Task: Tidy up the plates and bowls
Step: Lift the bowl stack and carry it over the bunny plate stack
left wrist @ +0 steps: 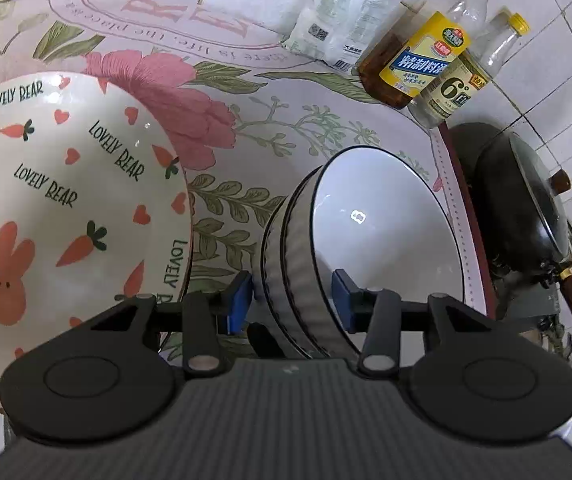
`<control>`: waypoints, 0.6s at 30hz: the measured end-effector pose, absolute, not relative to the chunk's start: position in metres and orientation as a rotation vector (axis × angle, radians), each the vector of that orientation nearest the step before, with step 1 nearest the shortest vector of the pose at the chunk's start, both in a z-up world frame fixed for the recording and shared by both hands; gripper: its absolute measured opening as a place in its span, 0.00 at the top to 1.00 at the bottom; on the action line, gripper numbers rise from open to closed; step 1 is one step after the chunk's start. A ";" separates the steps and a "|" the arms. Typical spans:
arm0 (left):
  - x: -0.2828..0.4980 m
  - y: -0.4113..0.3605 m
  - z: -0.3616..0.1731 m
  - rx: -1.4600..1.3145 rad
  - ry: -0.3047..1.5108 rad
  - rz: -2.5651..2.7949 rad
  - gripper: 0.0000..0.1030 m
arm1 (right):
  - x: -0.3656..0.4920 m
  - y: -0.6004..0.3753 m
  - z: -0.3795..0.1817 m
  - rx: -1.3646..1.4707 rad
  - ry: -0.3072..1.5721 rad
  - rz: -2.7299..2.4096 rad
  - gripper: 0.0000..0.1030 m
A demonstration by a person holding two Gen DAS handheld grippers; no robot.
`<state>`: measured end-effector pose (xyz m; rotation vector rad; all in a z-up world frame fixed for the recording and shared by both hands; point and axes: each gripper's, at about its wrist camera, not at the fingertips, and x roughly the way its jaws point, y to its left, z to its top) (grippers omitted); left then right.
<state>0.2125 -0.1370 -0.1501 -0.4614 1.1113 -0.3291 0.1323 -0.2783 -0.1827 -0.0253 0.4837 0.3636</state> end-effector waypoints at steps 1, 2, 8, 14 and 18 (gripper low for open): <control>0.212 -0.137 -0.151 -0.467 1.109 -0.327 0.58 | 0.131 -0.278 -0.183 -0.028 0.483 0.363 0.05; 0.211 -0.136 -0.152 -0.480 1.105 -0.322 0.57 | 0.131 -0.277 -0.183 -0.031 0.483 0.362 0.05; 0.206 -0.143 -0.152 -0.443 1.060 -0.319 0.54 | 0.133 -0.276 -0.183 -0.017 0.494 0.359 0.05; 0.204 -0.141 -0.152 -0.433 1.049 -0.331 0.54 | 0.133 -0.273 -0.183 -0.034 0.498 0.345 0.06; 0.202 -0.142 -0.151 -0.425 1.041 -0.329 0.54 | 0.138 -0.274 -0.181 -0.041 0.506 0.345 0.06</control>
